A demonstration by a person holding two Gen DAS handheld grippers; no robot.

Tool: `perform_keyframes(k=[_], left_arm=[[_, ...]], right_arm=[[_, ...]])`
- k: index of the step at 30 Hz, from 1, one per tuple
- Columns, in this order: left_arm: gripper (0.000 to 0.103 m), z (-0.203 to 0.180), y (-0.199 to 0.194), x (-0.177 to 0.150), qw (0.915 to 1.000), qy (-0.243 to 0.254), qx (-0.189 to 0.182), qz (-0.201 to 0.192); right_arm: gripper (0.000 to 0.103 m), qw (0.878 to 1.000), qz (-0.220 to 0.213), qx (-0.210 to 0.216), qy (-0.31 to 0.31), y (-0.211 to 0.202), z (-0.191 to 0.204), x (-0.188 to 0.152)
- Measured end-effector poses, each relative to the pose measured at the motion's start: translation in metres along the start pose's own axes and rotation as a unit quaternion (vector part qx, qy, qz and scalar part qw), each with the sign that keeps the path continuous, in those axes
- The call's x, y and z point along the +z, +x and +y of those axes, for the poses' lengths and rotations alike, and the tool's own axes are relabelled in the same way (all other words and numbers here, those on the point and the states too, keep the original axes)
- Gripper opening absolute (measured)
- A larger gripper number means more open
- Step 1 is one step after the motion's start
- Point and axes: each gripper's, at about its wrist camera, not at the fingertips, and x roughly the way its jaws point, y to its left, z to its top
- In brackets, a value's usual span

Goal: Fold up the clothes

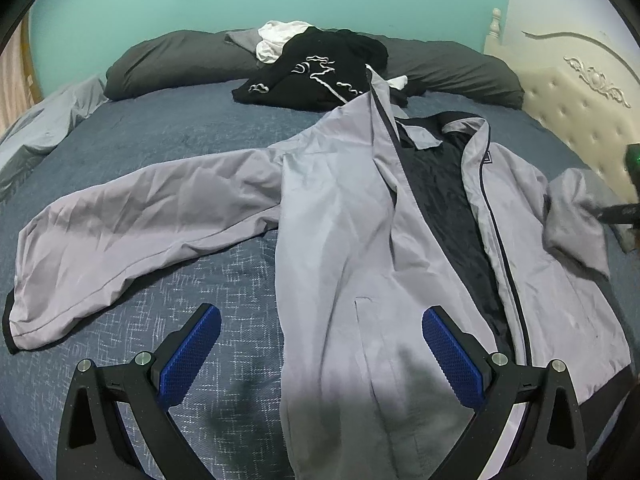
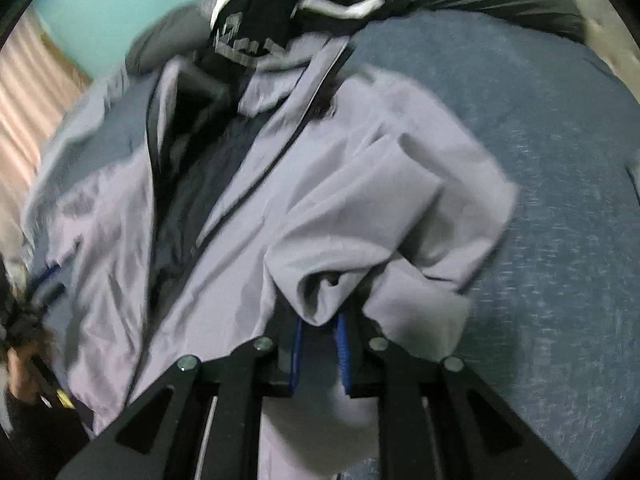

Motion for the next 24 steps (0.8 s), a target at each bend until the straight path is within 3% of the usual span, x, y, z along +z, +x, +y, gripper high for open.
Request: perform_keyframes(k=[4, 8, 10, 14, 18, 24], left_arm=[[0.103, 0.0, -0.002, -0.001, 1.0, -0.001, 0.0, -0.001], [0.103, -0.001, -0.004, -0.001, 1.0, -0.001, -0.001, -0.002], [0.103, -0.001, -0.005, -0.001, 1.0, 0.0, -0.002, -0.003], [0.103, -0.002, -0.005, 0.0, 1.0, 0.001, -0.002, -0.003], [0.103, -0.001, -0.005, 0.0, 1.0, 0.002, -0.002, -0.002], [0.103, 0.002, -0.004, 0.0, 1.0, 0.0, -0.001, 0.0]], right_arm=[[0.015, 0.998, -0.056, -0.008, 0.038, -0.044, -0.029, -0.014], [0.021, 0.99, -0.077, -0.031, 0.111, -0.069, -0.071, -0.038], [0.043, 0.984, -0.072, -0.038, 0.161, -0.071, -0.095, -0.052], [0.05, 0.972, -0.05, -0.046, 0.227, -0.065, -0.125, -0.073], [0.07, 0.969, -0.016, -0.028, 0.247, -0.045, -0.131, -0.086], [0.07, 0.971, -0.01, 0.007, 0.24, -0.015, -0.119, -0.085]])
